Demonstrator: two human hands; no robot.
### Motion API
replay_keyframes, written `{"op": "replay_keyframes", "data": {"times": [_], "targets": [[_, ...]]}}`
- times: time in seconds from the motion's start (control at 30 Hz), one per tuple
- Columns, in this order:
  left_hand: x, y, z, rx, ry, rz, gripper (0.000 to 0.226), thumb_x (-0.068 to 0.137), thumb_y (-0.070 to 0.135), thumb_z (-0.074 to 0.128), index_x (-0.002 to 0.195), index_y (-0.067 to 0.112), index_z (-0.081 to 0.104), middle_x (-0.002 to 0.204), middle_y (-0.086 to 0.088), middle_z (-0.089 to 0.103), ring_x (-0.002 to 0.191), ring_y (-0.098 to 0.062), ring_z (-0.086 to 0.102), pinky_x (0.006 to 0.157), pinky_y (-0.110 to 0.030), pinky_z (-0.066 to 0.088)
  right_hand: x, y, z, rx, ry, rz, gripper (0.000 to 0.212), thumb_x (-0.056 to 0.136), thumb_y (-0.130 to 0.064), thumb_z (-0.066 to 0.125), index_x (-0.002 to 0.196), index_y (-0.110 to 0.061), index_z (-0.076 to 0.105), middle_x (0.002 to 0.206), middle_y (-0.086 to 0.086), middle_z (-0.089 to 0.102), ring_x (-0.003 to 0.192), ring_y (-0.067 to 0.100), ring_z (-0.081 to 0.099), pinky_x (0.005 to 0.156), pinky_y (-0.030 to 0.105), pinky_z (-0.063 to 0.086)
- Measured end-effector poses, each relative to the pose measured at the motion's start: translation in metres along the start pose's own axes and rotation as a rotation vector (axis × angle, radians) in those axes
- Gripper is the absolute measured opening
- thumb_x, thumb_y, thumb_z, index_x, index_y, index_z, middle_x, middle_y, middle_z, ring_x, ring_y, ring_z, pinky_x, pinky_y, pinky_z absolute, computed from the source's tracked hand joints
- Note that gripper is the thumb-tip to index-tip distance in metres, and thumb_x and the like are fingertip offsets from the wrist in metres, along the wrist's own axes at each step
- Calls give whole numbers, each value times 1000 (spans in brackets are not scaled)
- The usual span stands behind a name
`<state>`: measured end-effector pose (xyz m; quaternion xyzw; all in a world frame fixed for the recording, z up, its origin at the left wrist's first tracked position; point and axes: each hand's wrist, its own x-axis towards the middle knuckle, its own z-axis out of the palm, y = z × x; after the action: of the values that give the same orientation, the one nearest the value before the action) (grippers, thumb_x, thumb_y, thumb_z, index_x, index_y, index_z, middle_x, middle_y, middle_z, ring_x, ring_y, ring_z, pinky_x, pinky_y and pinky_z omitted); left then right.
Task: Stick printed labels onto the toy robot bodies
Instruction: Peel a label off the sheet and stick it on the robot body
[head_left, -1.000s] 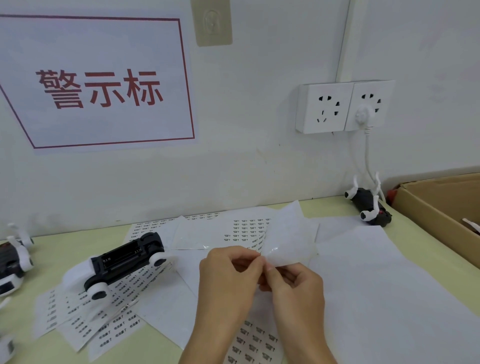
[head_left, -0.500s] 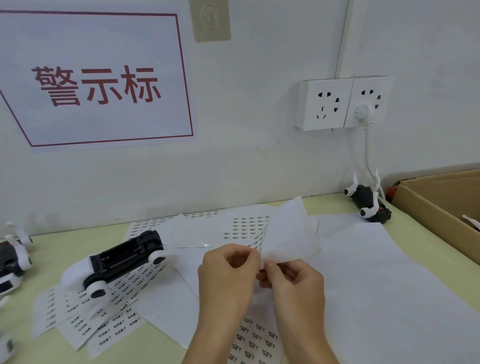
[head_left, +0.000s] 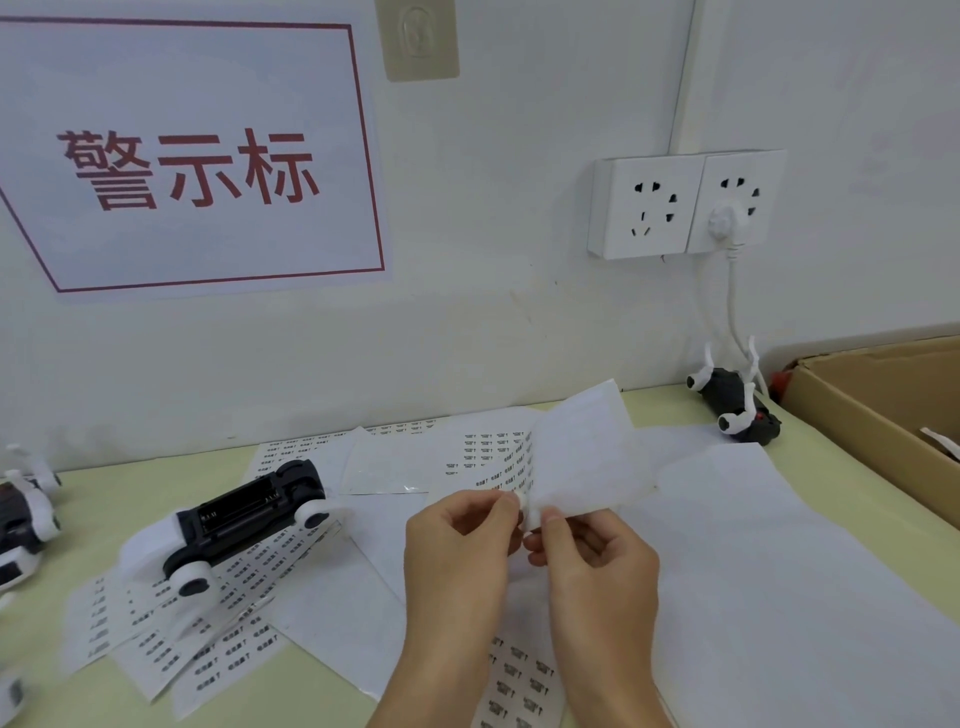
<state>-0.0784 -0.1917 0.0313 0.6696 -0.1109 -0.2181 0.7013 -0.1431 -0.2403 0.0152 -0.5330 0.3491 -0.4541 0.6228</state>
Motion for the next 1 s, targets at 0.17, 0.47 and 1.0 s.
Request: {"op": "replay_keyframes", "data": {"times": [0.17,0.47,1.0], "targets": [[2,-2,-1,-84,34,-26,12,89,9,72,79,14,77,76,-1,76,72,-12,74,75,-26,55,0,0,-1,5,39,16,25,92,-6,65,68,-10,69,60,1,70,54,4,65,53,7,46],[6,-4,-3,-161,89,50,11,94,10,66,86,12,73,73,-5,76,67,-14,74,71,-26,54,7,7,-1,-38,116,61,24,95,-18,63,74,-12,72,65,-4,73,58,7,69,53,6,45],[10,-9,-5,-194,78,95,10,91,13,71,89,20,77,87,6,78,79,-9,74,76,-23,53,7,6,-3,30,186,154,57,98,-41,58,61,1,68,49,16,62,33,22,54,30,25,39]]}}
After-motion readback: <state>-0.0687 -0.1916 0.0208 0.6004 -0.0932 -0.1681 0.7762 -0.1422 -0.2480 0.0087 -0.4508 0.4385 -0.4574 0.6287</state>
